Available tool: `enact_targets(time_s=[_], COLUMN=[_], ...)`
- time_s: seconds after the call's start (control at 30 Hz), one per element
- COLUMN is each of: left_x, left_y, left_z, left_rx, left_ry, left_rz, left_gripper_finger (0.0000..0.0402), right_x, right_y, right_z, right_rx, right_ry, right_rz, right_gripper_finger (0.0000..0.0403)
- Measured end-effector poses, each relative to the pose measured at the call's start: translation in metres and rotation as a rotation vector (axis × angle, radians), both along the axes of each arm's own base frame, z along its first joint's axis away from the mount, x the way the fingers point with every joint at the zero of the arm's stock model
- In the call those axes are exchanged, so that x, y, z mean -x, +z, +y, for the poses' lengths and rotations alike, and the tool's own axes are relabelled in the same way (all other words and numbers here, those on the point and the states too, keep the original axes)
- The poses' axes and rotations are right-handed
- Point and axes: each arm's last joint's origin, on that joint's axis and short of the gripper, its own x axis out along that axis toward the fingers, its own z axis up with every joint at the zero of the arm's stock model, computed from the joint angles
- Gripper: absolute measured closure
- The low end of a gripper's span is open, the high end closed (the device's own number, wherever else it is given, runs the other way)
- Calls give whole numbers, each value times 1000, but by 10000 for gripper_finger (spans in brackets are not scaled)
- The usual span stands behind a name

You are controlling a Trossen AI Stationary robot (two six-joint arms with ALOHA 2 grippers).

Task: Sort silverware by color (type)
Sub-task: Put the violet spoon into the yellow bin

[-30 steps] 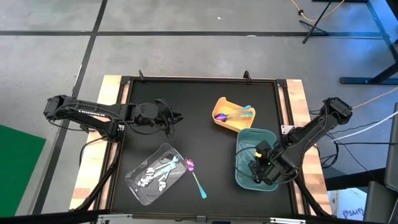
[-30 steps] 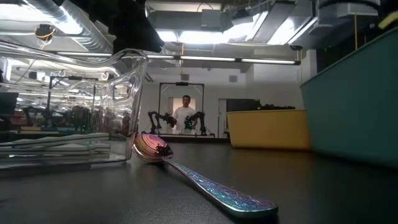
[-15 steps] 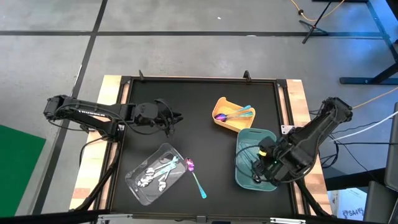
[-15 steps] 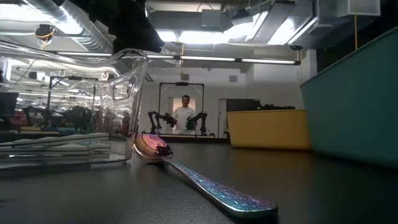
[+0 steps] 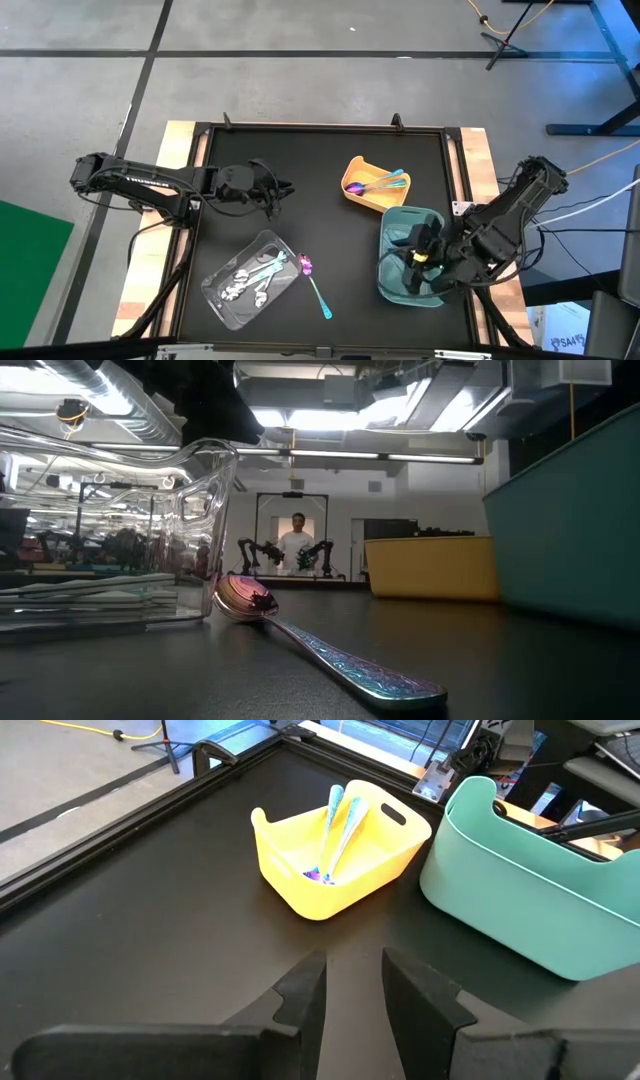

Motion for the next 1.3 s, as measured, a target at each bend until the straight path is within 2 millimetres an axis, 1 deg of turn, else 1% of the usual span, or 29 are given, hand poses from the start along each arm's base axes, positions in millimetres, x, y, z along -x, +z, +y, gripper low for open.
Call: enact_targets(time_s=[0.17, 0.3, 0.4, 0.5, 0.6, 0.77, 0.97, 1.07, 1.2, 1.3], left_x=[0, 0, 0, 0, 0, 0, 0, 0, 0, 0], left_y=[0, 0, 0, 0, 0, 0, 0, 0, 0, 0], left_z=[0, 0, 0, 0, 0, 0, 0, 0, 0, 0], left_rx=[0, 0, 0, 0, 0, 0, 0, 0, 0, 0], left_ry=[0, 0, 0, 0, 0, 0, 0, 0, 0, 0], left_rz=[0, 0, 0, 0, 0, 0, 0, 0, 0, 0], left_gripper_finger=[308, 308, 308, 308, 308, 308, 308, 308, 308, 308], right_x=[-9, -17, -25, -40, -57, -92, -130, -142, -153, -161], right_y=[5, 10, 12, 11, 5, -16, -49, -66, -88, -100], right_z=[9, 14, 15, 15, 15, 20, 31, 36, 40, 44], right_rx=[-11, -9, -40, -47, -41, -45, -37, -27, -12, -17], right_ry=[69, 93, 100, 104, 118, 183, 291, 314, 310, 310], right_rz=[-72, -149, -190, -218, -219, -201, -185, -171, -134, -142], right_gripper_finger=[329, 329, 329, 329, 329, 329, 329, 329, 329, 329])
